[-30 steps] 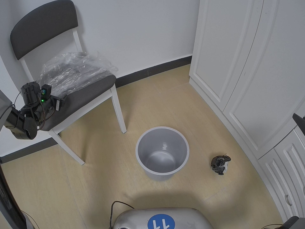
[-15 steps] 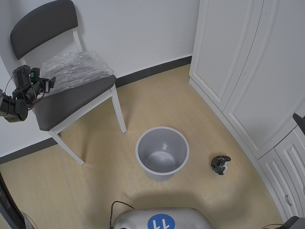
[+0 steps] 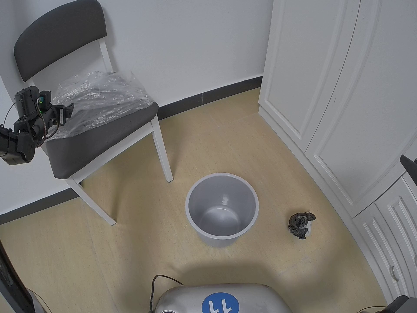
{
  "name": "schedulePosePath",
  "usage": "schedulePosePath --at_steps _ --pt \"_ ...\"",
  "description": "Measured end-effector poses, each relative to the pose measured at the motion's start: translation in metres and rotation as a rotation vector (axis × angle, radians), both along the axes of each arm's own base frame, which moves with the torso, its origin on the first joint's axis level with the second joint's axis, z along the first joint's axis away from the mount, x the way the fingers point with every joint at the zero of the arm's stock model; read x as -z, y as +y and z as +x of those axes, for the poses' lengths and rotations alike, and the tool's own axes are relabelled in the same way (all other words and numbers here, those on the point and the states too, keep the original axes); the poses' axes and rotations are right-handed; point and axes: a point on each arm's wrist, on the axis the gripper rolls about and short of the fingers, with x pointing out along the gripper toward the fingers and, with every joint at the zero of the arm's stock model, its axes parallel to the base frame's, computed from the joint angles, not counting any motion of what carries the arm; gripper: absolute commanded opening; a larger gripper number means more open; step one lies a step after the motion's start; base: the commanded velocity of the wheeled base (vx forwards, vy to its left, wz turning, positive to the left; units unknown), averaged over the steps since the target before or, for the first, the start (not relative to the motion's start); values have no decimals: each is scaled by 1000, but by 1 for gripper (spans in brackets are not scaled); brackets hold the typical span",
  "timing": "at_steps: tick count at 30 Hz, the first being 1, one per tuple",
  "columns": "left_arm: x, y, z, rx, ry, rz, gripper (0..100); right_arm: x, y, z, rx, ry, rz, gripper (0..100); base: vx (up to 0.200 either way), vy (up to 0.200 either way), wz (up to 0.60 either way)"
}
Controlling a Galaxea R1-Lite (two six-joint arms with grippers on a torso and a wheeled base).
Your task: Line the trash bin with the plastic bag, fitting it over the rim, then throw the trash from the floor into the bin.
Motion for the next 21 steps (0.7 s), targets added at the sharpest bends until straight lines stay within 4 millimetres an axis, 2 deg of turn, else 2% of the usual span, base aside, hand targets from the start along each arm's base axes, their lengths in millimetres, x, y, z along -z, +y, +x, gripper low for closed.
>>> schedulePosePath --at_steps 8,21 --pt "25 -2 -3 9 52 -10 100 0 0 -1 -1 -3 0 100 0 0 0" --pt "53 13 -5 -12 107 -25 100 -1 0 -2 -1 -10 0 100 0 0 0"
